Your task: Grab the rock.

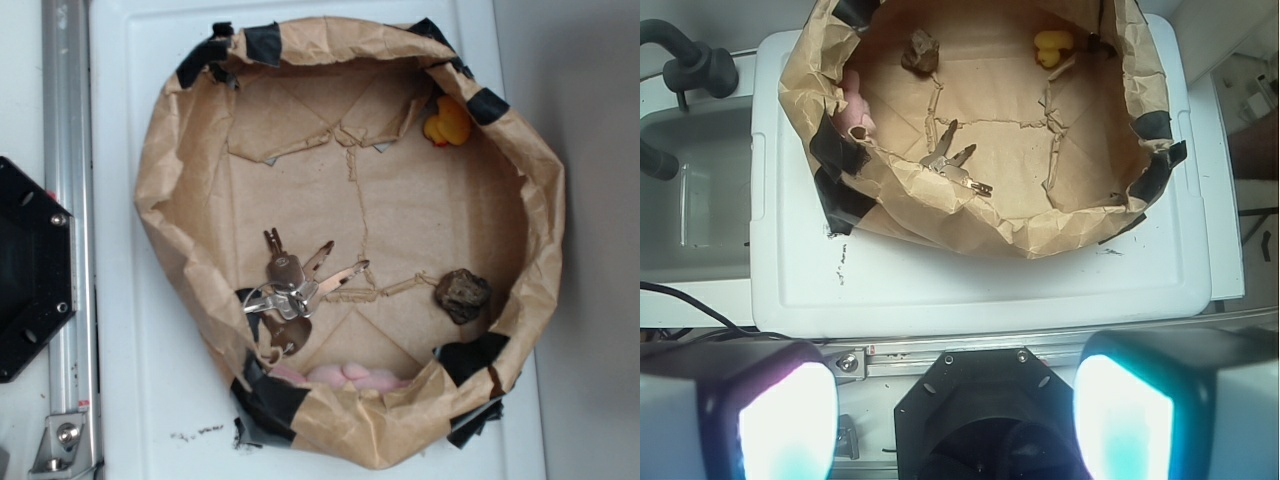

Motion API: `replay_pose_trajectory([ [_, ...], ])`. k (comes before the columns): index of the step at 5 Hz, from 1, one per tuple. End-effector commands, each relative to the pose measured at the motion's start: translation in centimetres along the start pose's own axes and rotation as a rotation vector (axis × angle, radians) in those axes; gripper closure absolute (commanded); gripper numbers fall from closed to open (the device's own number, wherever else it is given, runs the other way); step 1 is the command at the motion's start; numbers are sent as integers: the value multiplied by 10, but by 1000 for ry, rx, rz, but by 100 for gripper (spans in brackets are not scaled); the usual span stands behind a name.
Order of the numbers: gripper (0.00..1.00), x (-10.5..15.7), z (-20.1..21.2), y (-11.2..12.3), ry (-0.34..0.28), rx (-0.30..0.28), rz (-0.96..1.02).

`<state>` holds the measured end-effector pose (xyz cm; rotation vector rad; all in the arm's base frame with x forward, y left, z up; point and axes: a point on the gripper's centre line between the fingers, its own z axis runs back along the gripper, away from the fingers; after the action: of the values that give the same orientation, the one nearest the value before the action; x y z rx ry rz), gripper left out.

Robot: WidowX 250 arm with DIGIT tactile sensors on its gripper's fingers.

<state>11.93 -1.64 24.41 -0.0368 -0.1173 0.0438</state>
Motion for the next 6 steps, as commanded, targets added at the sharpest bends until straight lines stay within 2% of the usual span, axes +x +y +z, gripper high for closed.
replay_pose_trajectory([
  [1, 0, 0, 0, 0, 0, 0, 0],
  [2, 0, 29, -53, 14, 50, 251, -18],
  [3, 0, 66, -83, 13, -98, 235, -9],
  [4, 0, 114, -115, 11, -180, 140, -44],
  [5, 0, 143, -134, 9, -185, 27, -83],
  [6, 0, 165, -149, 4, -165, -3, -98],
])
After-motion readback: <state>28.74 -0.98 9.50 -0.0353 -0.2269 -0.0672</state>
